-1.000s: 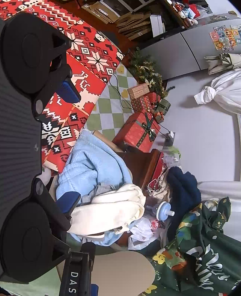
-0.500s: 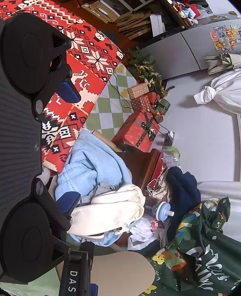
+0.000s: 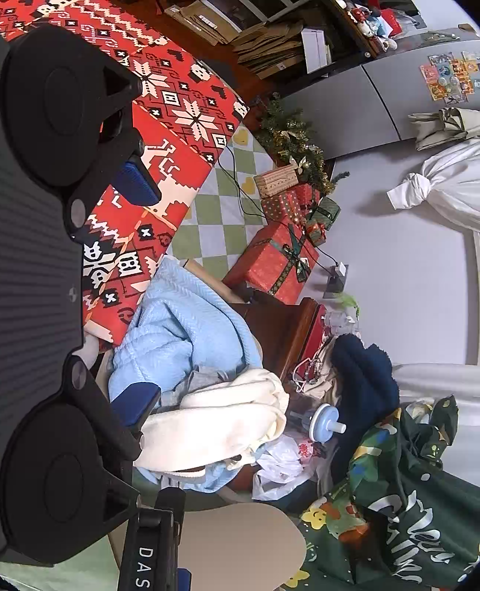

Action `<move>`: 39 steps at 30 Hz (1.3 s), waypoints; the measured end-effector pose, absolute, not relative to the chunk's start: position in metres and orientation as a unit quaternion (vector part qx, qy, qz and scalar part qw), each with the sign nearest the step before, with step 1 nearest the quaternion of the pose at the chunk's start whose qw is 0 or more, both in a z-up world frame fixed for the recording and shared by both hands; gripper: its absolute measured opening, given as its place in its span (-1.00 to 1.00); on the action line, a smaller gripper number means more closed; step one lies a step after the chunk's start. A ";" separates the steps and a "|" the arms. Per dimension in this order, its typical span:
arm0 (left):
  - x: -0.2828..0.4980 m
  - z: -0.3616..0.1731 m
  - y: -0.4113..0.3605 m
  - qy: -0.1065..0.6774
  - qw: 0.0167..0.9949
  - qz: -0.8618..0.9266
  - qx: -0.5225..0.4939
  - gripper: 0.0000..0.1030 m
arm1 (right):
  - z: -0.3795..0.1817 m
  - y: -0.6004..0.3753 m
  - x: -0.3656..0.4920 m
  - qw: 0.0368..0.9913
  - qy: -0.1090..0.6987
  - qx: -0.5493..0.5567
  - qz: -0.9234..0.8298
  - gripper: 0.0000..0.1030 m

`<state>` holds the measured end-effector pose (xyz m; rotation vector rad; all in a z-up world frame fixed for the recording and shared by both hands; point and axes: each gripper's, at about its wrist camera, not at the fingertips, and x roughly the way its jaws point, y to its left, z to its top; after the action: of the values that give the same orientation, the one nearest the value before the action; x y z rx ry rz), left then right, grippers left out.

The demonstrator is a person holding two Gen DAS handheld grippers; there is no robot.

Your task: Fold clothes

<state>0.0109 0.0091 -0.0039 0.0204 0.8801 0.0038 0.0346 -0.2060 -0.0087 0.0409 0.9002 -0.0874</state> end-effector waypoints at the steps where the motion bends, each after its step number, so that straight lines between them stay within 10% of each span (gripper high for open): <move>1: 0.011 -0.004 0.009 0.426 0.905 0.002 0.010 1.00 | -0.008 -0.206 0.034 0.900 0.434 0.020 -0.042 0.99; 23: 0.044 -0.016 0.022 0.442 0.897 -0.010 -0.001 0.99 | 0.014 -0.224 0.104 0.906 0.421 0.012 0.048 0.99; 39: 0.086 -0.046 0.033 0.442 0.892 -0.039 -0.087 0.93 | -0.067 -0.202 0.209 0.886 0.455 -0.038 0.077 0.99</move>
<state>0.0858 0.0334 -0.0464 -0.1812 0.9169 -0.0802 0.2090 -0.2015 -0.0667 -0.0785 0.9470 0.1591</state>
